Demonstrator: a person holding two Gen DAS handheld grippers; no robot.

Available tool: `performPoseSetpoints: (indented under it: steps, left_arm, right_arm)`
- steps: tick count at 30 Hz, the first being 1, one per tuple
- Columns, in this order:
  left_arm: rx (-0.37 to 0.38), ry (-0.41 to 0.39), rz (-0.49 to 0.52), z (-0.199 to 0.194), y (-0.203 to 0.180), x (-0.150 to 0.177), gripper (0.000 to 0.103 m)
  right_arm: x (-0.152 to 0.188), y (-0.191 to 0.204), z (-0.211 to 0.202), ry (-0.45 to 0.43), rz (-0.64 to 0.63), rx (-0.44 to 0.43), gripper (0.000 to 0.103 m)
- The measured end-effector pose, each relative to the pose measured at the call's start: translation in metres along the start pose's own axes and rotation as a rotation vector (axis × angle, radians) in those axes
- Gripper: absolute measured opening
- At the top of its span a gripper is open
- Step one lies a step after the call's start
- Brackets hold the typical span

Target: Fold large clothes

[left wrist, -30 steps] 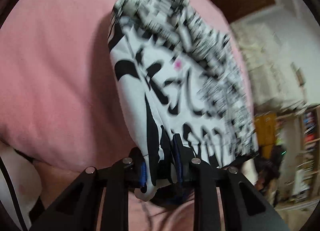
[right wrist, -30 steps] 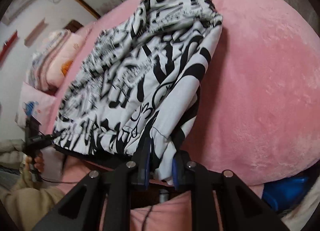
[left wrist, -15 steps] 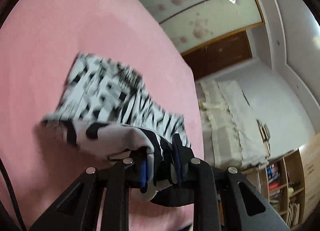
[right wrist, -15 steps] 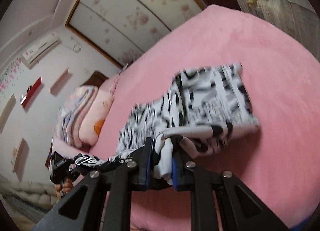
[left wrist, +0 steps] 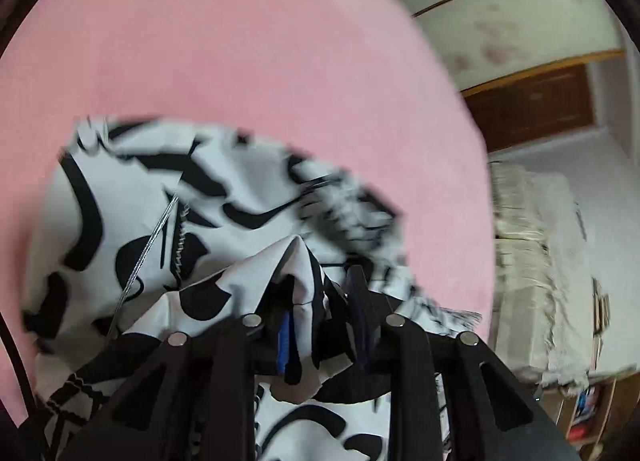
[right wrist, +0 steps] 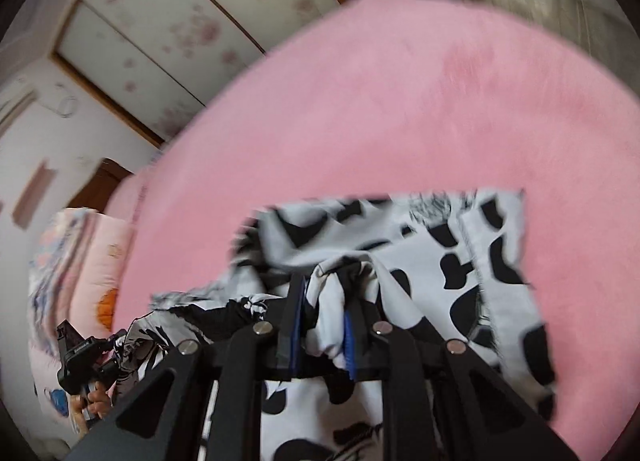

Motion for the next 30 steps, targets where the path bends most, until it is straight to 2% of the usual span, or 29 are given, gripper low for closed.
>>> performPoseSetpoints:
  steps: [1, 2, 4, 5, 6, 7, 8, 12, 16, 19, 21, 23, 25, 27, 30]
  left_arm:
    - [0.010, 0.028, -0.030, 0.007, 0.005, 0.001, 0.027]
    - [0.020, 0.042, -0.043, 0.009, 0.007, 0.002, 0.029]
    - [0.062, 0.071, -0.037, 0.012, 0.006, 0.003, 0.041]
    - [0.086, 0.081, -0.016, 0.008, 0.003, 0.003, 0.045]
    - [0.101, 0.087, 0.008, 0.009, -0.001, 0.002, 0.052]
    - [0.110, 0.093, 0.031, 0.006, -0.007, 0.003, 0.059]
    - [0.115, 0.096, 0.057, 0.002, -0.013, 0.003, 0.063]
    - [0.070, 0.071, 0.211, -0.019, -0.041, 0.006, 0.078]
    - [0.002, 0.028, 0.410, -0.045, -0.065, 0.004, 0.078]
    - [-0.090, -0.017, 0.598, -0.048, -0.070, 0.005, 0.078]
    - [-0.174, -0.044, 0.759, -0.042, -0.067, 0.009, 0.078]
    - [-0.245, -0.053, 0.911, -0.040, -0.056, 0.011, 0.078]
    - [-0.337, -0.033, 1.078, -0.020, -0.043, 0.019, 0.078]
    - [-0.369, -0.005, 1.145, -0.012, -0.039, 0.023, 0.078]
    - [-0.346, 0.013, 1.116, 0.001, -0.042, 0.017, 0.078]
  right_arm:
    - [0.005, -0.011, 0.013, 0.029, 0.030, 0.014, 0.021]
    - [0.007, -0.017, 0.021, 0.044, 0.062, 0.012, 0.028]
    - [0.010, -0.024, 0.027, 0.046, 0.125, -0.039, 0.038]
    - [0.009, -0.024, 0.025, 0.038, 0.135, -0.058, 0.053]
    - [0.008, -0.022, 0.022, 0.029, 0.139, -0.084, 0.060]
    - [0.008, -0.019, 0.017, 0.018, 0.138, -0.103, 0.074]
    - [0.007, -0.016, 0.009, 0.006, 0.132, -0.119, 0.082]
    - [0.006, 0.002, -0.013, 0.010, 0.091, -0.151, 0.083]
    - [0.006, 0.019, -0.030, 0.005, -0.035, -0.119, 0.083]
    - [0.003, 0.023, -0.035, -0.008, -0.149, -0.067, 0.083]
    - [0.005, 0.021, -0.036, -0.022, -0.227, -0.025, 0.083]
    - [0.006, 0.014, -0.034, -0.032, -0.303, 0.017, 0.083]
    - [0.009, 0.007, -0.027, -0.028, -0.380, 0.060, 0.083]
    - [0.011, 0.000, -0.015, -0.011, -0.437, 0.087, 0.083]
    - [0.014, -0.006, 0.006, 0.021, -0.480, 0.110, 0.083]
Point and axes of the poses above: each gripper's, at about its wrist camera, not at the fingertips, and z roughly the way its jaws point, y to its left, x to its underside, the point moved 8 cm from there along z, roughly the way its jaws point, and after that the axes turned 6 degrees about -y, right-handed, at the moved point
